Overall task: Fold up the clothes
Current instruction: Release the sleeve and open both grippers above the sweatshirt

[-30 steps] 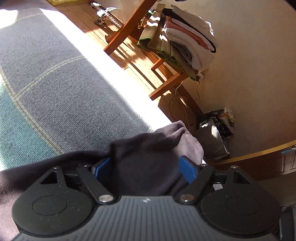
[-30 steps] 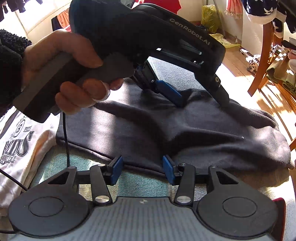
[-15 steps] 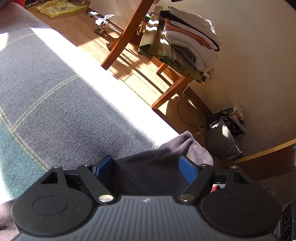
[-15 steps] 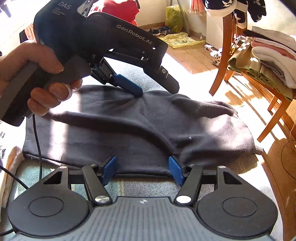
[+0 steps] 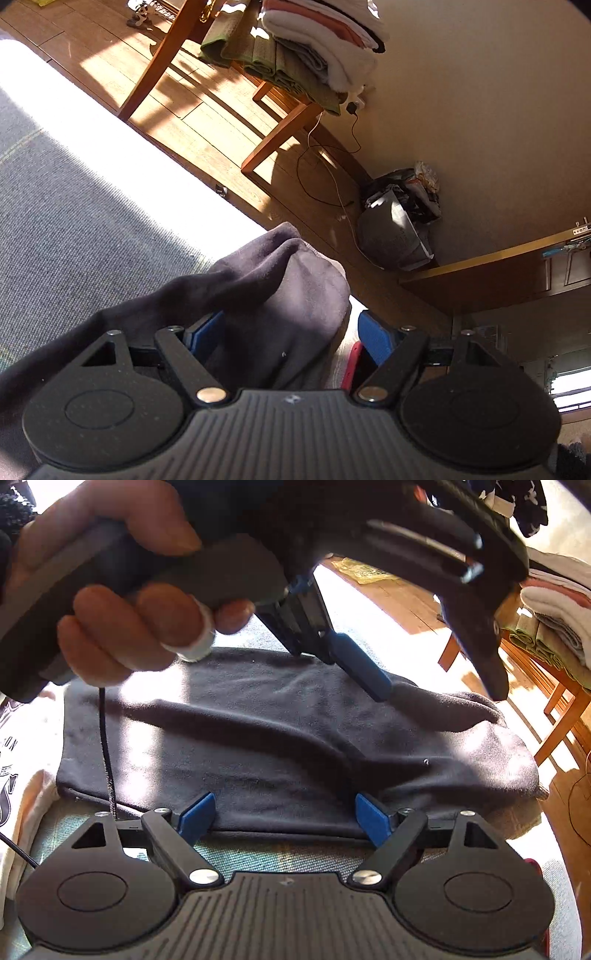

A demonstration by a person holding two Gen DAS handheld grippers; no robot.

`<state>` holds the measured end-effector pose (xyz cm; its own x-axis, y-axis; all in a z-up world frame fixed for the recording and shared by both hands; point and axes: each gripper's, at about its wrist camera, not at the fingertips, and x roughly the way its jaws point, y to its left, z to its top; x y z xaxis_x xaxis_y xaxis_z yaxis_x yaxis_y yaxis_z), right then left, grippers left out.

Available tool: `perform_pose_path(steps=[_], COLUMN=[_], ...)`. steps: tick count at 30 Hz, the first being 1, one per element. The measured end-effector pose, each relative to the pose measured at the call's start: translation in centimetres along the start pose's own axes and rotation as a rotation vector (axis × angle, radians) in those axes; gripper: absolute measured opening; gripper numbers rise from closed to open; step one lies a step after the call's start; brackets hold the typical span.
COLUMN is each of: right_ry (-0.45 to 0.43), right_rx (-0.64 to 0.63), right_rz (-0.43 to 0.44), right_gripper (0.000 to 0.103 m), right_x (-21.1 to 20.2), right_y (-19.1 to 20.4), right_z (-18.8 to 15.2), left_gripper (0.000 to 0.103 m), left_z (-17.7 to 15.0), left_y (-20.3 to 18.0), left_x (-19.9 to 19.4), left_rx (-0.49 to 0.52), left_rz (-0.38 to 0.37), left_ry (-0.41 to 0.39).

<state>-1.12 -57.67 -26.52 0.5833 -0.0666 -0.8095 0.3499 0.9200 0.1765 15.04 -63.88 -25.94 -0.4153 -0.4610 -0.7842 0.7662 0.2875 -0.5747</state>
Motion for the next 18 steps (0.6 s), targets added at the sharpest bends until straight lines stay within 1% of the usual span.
perform_pose_path(steps=[1, 2, 3, 5, 6, 7, 8, 9, 10, 11, 13, 18], right_ry=[0.001, 0.001, -0.005, -0.018, -0.019, -0.02, -0.02, -0.014, -0.008, -0.004, 0.004, 0.002], right_rx=[-0.006, -0.005, 0.003, 0.014, 0.004, -0.006, -0.016, -0.035, -0.053, -0.06, -0.072, 0.019], right_rz=[0.003, 0.006, 0.013, 0.021, 0.022, 0.023, 0.023, 0.019, 0.015, 0.013, 0.01, 0.024], right_gripper=[0.088, 0.089, 0.09, 0.092, 0.094, 0.096, 0.1, 0.103, 0.103, 0.103, 0.103, 0.103], right_x=[-0.1, -0.2, -0.3, -0.4, -0.4, -0.4, -0.4, -0.3, -0.2, -0.2, -0.3, -1.3], right_y=[0.0, 0.0, -0.2, -0.4, -0.3, -0.1, 0.1, 0.3, 0.6, 0.7, 0.8, 0.3], right_z=[-0.1, -0.1, -0.3, -0.7, -0.8, -0.9, -1.0, -1.0, -1.0, -1.0, -0.8, 0.5], left_gripper=[0.076, 0.079, 0.075, 0.077, 0.077, 0.076, 0.076, 0.076, 0.076, 0.076, 0.077, 0.077], left_z=[0.3, 0.6, 1.0, 1.9, 2.2, 2.4, 2.5, 2.4, 2.2, 1.5, -0.8, -6.4], left_y=[0.0, 0.1, 0.0, -0.1, -0.2, -0.4, -0.7, -0.8, -0.9, -0.7, 0.2, 2.4], left_x=[0.4, 0.8, 1.1, 1.3, 1.2, 1.0, 0.4, -0.5, -1.6, -3.0, -6.2, -14.2], left_rx=[0.007, 0.014, 0.017, 0.018, 0.021, 0.034, 0.052, 0.064, 0.071, 0.069, 0.047, -0.008], left_rz=[0.01, 0.021, 0.029, 0.042, 0.051, 0.066, 0.085, 0.092, 0.09, 0.101, 0.149, 0.267], left_ry=[-0.02, -0.041, -0.054, -0.065, -0.063, -0.064, -0.068, -0.077, -0.089, -0.102, -0.13, -0.2])
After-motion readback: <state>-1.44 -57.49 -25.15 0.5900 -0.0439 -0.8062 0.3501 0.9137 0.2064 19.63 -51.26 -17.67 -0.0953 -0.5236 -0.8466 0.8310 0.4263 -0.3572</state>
